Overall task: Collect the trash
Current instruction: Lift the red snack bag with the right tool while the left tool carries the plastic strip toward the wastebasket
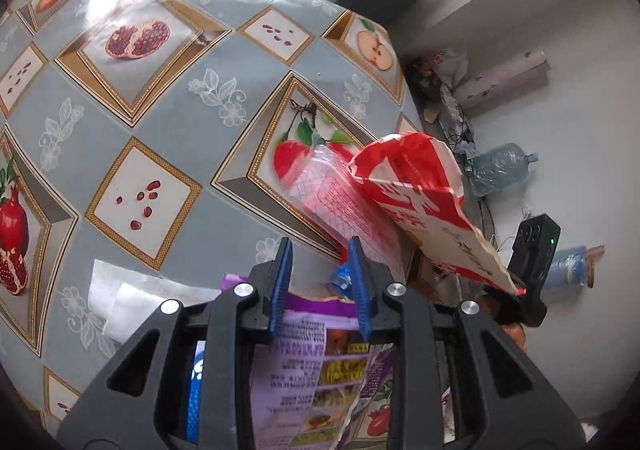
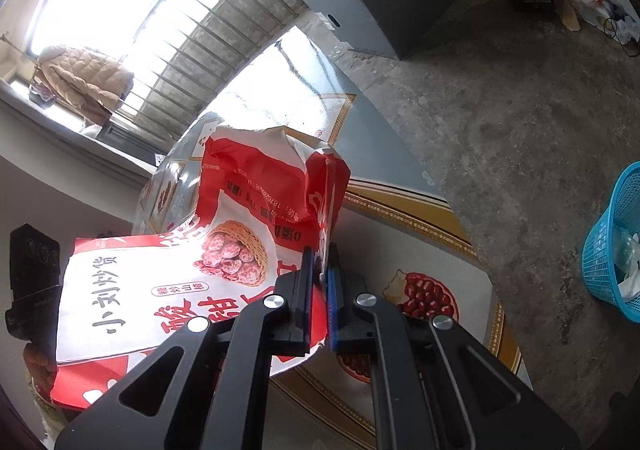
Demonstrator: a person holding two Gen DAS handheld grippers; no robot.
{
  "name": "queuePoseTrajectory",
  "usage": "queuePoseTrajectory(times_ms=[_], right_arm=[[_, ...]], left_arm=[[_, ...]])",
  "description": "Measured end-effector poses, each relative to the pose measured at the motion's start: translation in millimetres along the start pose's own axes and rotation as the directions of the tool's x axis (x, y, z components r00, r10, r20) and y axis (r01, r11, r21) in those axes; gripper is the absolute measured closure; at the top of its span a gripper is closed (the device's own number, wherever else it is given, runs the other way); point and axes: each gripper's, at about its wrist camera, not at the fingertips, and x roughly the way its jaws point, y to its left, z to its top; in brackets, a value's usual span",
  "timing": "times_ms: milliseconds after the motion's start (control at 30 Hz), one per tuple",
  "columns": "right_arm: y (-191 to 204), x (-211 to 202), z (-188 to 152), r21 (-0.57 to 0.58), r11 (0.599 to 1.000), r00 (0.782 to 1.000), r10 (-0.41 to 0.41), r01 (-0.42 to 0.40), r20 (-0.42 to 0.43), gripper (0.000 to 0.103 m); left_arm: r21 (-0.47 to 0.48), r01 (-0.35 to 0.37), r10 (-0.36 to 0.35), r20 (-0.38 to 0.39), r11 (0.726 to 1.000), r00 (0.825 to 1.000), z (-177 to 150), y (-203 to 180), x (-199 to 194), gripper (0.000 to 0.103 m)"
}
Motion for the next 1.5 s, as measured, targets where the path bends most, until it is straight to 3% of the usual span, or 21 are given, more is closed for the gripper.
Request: queuePoseTrajectory(times_ms=[300,567,933,1067,1200,1500], right_arm=[[-7,-1,-5,0.008,1.000,1.000,0.014,-0.014,0.014,0.097],[-9,-2,-5,0.021,0.999,0.999,0.030,-0.030,0.013,0.097],[-21,0,-2,0.068,0.995,0.997,0.079,-0.079,0.005,0.097],[-35,4,-2,0.159,0.972,0.984,0.176,-0.173,-0.003,0.098],[-48,4,-4,0.234,0.938,0.965,0.263,-0.257,0.009,0.098],[-54,-21,-1,0.249,0.915,0.948,0.311,-0.318,0.068,0.098]], left_arm=[[-0.145,0.060,-0.074,-0.095,0.988,0.993,17,13,33,0.077],[-0.167,0.069,-0.086,-0.103,0.984,0.991,25,15,48,0.077],[-0.118,0.101,-0.107,-0.044,0.988,0.993,29,5,44,0.095],[-0.082,0.114,-0.115,-0.010,0.990,0.993,29,-2,33,0.100],[-0.059,0.130,-0.129,0.028,0.990,0.991,29,-8,21,0.102],[-0.023,0.185,-0.181,0.118,0.983,0.976,25,-19,-9,0.103]])
